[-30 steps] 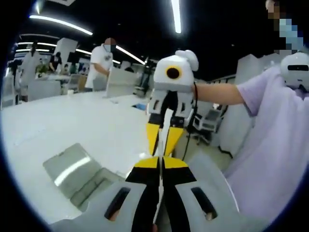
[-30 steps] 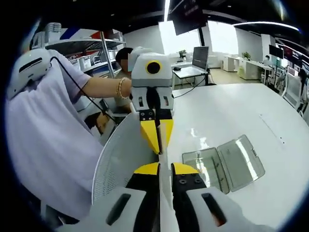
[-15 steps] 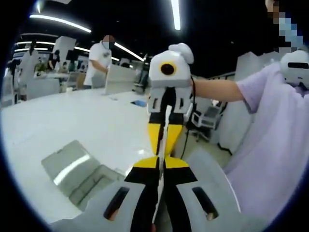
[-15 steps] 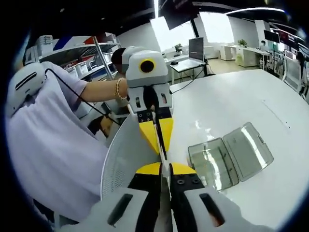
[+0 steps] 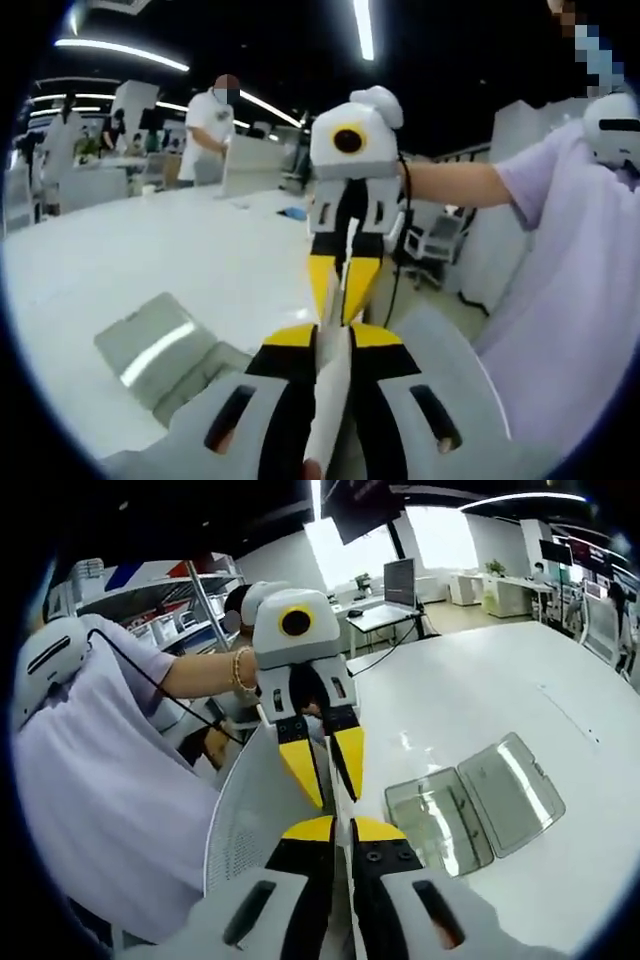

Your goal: Insert the divider into the dual guide fixture by aligning both edges with the guide slots and pushing it downward to the bottom, including one-sided entry, uneven engagement, binding, and posture correction.

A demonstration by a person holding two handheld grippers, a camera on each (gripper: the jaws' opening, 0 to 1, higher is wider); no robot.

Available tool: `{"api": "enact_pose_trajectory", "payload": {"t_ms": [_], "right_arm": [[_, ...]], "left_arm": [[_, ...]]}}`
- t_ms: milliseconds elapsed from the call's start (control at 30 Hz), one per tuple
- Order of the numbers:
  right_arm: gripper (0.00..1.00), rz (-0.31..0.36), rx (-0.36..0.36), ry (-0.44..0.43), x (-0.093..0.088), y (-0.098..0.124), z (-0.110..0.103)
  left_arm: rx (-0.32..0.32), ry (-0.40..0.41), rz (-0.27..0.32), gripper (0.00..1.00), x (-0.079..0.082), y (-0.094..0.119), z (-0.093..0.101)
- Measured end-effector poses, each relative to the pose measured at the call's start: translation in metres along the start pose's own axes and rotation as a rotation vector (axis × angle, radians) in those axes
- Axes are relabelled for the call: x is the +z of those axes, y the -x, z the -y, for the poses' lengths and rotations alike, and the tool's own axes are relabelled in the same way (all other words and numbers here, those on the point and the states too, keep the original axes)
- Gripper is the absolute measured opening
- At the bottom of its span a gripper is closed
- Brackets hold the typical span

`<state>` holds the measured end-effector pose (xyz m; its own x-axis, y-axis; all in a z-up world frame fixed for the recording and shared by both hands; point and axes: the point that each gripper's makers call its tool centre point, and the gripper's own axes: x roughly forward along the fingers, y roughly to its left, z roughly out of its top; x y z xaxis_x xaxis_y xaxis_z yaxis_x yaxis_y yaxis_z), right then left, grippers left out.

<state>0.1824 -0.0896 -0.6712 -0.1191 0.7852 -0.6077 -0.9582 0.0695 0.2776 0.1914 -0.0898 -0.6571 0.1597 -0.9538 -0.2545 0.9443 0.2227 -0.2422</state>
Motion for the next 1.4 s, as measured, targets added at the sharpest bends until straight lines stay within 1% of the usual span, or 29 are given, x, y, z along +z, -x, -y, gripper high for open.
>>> {"api": "enact_pose_trajectory", "payload": {"t_ms": [133, 233, 367, 500, 600, 767, 967, 1067, 1167, 1233, 1400], "right_arm": [[0.0, 0.0, -0.008, 0.002, 0.0, -0.001, 0.002], [0.0, -0.005, -0.021, 0.002, 0.0, -0.001, 0.004], [0.0, -0.006, -0.033, -0.008, 0.0, -0.002, 0.006], [0.0, -0.016, -0.056, -0.02, -0.002, -0.005, 0.007], [0.0, -0.02, -0.069, -0.03, -0.003, -0.008, 0.007], [0.0, -0.029, -0.107, -0.053, -0.005, -0.015, 0.011], [0.0, -0.04, -0.165, -0.105, -0.008, -0.026, 0.016], [0.0, -0.049, -0.193, -0.13, -0.009, -0.03, 0.018], [0.0, -0.05, -0.217, -0.163, -0.01, -0.034, 0.021], [0.0, -0.053, -0.231, -0.178, -0.011, -0.037, 0.022], [0.0, -0.069, -0.286, -0.24, -0.016, -0.043, 0.029]], "left_arm": [[0.012, -0.009, -0.008, 0.14, -0.002, 0.002, -0.002], [0.031, -0.015, -0.026, 0.19, -0.006, 0.004, -0.006], [0.061, -0.038, -0.057, 0.23, -0.013, 0.009, -0.012], [0.083, -0.044, -0.088, 0.29, -0.02, 0.014, -0.013], [0.098, -0.056, -0.115, 0.3, -0.024, 0.023, -0.012], [0.116, -0.065, -0.125, 0.31, -0.024, 0.04, -0.014], [0.143, -0.074, -0.141, 0.34, -0.026, 0.063, -0.018], [0.148, -0.075, -0.142, 0.37, -0.026, 0.071, -0.019], [0.156, -0.072, -0.144, 0.4, -0.028, 0.079, -0.02], [0.162, -0.066, -0.151, 0.46, -0.03, 0.083, -0.021], [0.169, -0.077, -0.184, 0.52, -0.037, 0.094, -0.017]]}}
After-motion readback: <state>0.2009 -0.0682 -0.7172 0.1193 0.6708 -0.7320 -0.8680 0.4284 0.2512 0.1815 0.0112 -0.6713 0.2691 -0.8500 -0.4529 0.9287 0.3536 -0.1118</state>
